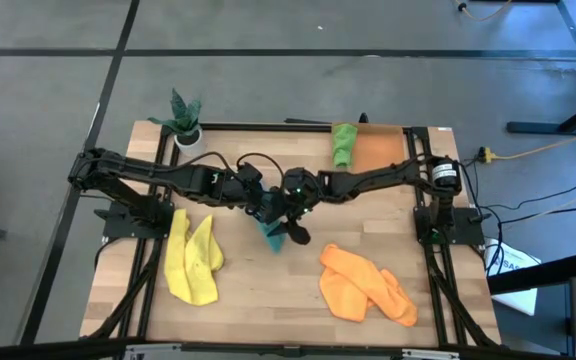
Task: Roll microfiber towels into tight, uniform cylinder then place into a basket
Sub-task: Fold the blue towel
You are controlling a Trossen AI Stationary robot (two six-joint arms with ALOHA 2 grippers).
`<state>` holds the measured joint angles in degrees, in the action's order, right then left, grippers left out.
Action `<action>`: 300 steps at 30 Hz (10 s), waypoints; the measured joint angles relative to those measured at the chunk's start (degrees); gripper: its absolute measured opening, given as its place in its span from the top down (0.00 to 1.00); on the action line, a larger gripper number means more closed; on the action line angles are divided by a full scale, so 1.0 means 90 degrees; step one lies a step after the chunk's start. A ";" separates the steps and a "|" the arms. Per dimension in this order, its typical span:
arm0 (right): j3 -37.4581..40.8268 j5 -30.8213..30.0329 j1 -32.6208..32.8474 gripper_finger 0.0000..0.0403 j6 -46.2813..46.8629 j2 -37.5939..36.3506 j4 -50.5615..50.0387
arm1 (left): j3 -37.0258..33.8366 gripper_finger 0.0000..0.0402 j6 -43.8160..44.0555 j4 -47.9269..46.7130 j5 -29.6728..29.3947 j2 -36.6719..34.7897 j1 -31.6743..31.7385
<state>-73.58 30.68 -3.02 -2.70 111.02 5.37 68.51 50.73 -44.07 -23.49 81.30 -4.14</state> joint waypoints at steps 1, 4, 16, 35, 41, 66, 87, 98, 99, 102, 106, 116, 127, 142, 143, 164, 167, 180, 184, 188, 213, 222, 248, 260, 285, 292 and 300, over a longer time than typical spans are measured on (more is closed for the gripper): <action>0.0000 -0.0081 0.0025 0.58 -0.0045 0.0000 -0.0006 | 0.0000 1.00 0.0009 0.0000 0.0000 0.0000 -0.0001; 0.0000 -0.0114 0.0081 0.58 -0.0117 -0.0001 -0.0006 | 0.0000 1.00 0.0014 0.0004 -0.0002 0.0000 -0.0001; -0.0002 -0.0088 0.0316 0.58 -0.0044 0.0240 -0.0519 | 0.0000 1.00 0.0023 0.0051 -0.0133 0.0000 0.0000; -0.0002 -0.0345 0.0497 0.80 0.0314 0.0251 -0.0999 | 0.0000 1.00 0.0186 0.0052 -0.0310 0.0000 -0.0002; -0.0002 -0.0452 0.0504 0.92 0.0437 0.0253 -0.1358 | 0.0000 1.00 0.0186 0.0050 -0.0329 0.0000 -0.0002; -0.0002 -0.3647 -0.0010 0.99 0.0266 -0.2211 -0.4235 | 0.0007 1.00 0.0716 0.0145 -0.1719 -0.0056 0.0170; -0.0725 -0.5092 -0.1417 1.00 -0.1767 -0.2827 -0.3686 | 0.0012 1.00 -0.2815 0.3119 -0.2924 -0.0204 0.1358; -0.0220 -0.3759 -0.1038 1.00 -0.1004 -0.2784 -0.4711 | 0.0007 1.00 -0.1625 0.1340 -0.1876 -0.0056 0.0524; -0.0072 -0.3701 -0.0953 0.99 -0.0898 -0.2783 -0.4683 | 0.0007 1.00 -0.1411 0.1130 -0.1834 0.0010 0.0408; 0.0428 -0.3459 -0.0703 0.99 -0.0528 -0.2788 -0.4617 | 0.0007 1.00 -0.0849 0.0567 -0.1712 0.0174 0.0088; 0.1118 -0.3216 -0.0337 0.99 0.0002 -0.2788 -0.4398 | 0.0002 1.00 -0.0341 0.0300 -0.1343 0.0436 -0.0270; 0.2215 -0.2951 0.0542 0.99 0.0957 -0.2788 -0.3292 | 0.0005 1.00 0.0211 0.0307 -0.0396 0.1245 -0.0994; 0.2911 -0.2639 0.1266 0.99 0.1836 -0.2774 -0.1960 | 0.0010 1.00 0.0829 0.0466 0.0399 0.2413 -0.1566; 0.3287 -0.2609 0.1711 0.99 0.2613 -0.1898 -0.1043 | 0.0007 1.00 0.0804 0.0752 0.0871 0.2846 -0.1787; 0.3253 -0.2609 0.1709 0.99 0.2635 -0.1886 -0.1034 | 0.0007 1.00 0.0803 0.0734 0.0881 0.2844 -0.1789; 0.2999 -0.2559 0.1710 0.77 0.2916 -0.1885 -0.1018 | 0.0000 0.83 0.0471 0.0784 0.1451 0.2844 -0.1780; 0.2999 -0.2552 0.1711 0.71 0.2923 -0.1885 -0.1018 | 0.0000 0.78 0.0468 0.0787 0.1667 0.2844 -0.1773; 0.2999 -0.2111 0.1709 0.65 0.2749 -0.1889 -0.1025 | 0.0000 0.75 -0.0557 0.0828 0.1509 0.2515 -0.1768; 0.2999 -0.2163 0.1707 0.65 0.2749 -0.1889 -0.1045 | 0.0000 0.76 -0.1828 0.1305 0.1498 0.2458 -0.1822; 0.2999 -0.2180 0.1707 0.65 0.2749 -0.1889 -0.1047 | 0.0000 0.76 -0.2827 0.1649 0.1366 0.2460 -0.1819; 0.2999 -0.2521 0.1704 0.65 0.2739 -0.1892 -0.1052 | 0.0002 0.76 -0.3592 0.2033 0.0879 0.2849 -0.1867; 0.2999 -0.2519 0.1704 0.65 0.2732 -0.1892 -0.1050 | 0.0006 0.76 -0.3706 0.1960 0.0791 0.2941 -0.2130; 0.2997 -0.2516 0.1704 0.65 0.2735 -0.1892 -0.1057 | 0.0002 0.76 -0.3065 0.1855 -0.0211 0.3140 -0.2215; 0.2997 -0.2516 0.1703 0.65 0.2743 -0.1892 -0.1052 | 0.0002 0.81 -0.2361 0.1613 -0.0255 0.3140 -0.2181; 0.2997 -0.2613 0.1702 0.65 0.2734 -0.1892 -0.1191 | 0.0002 1.00 0.3057 0.0760 -0.0977 0.3138 -0.2769; 0.2997 -0.2616 0.1703 0.67 0.2707 -0.1892 -0.1198 | 0.0002 1.00 0.5704 0.0133 -0.1610 0.3133 -0.3199; 0.2997 -0.2618 0.1703 0.75 0.2573 -0.1892 -0.1200 | 0.0002 1.00 0.8597 -0.0794 -0.2081 0.3133 -0.3782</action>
<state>-46.61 7.11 12.31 20.46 94.00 -5.43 68.53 128.10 -51.22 -42.22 109.49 -38.18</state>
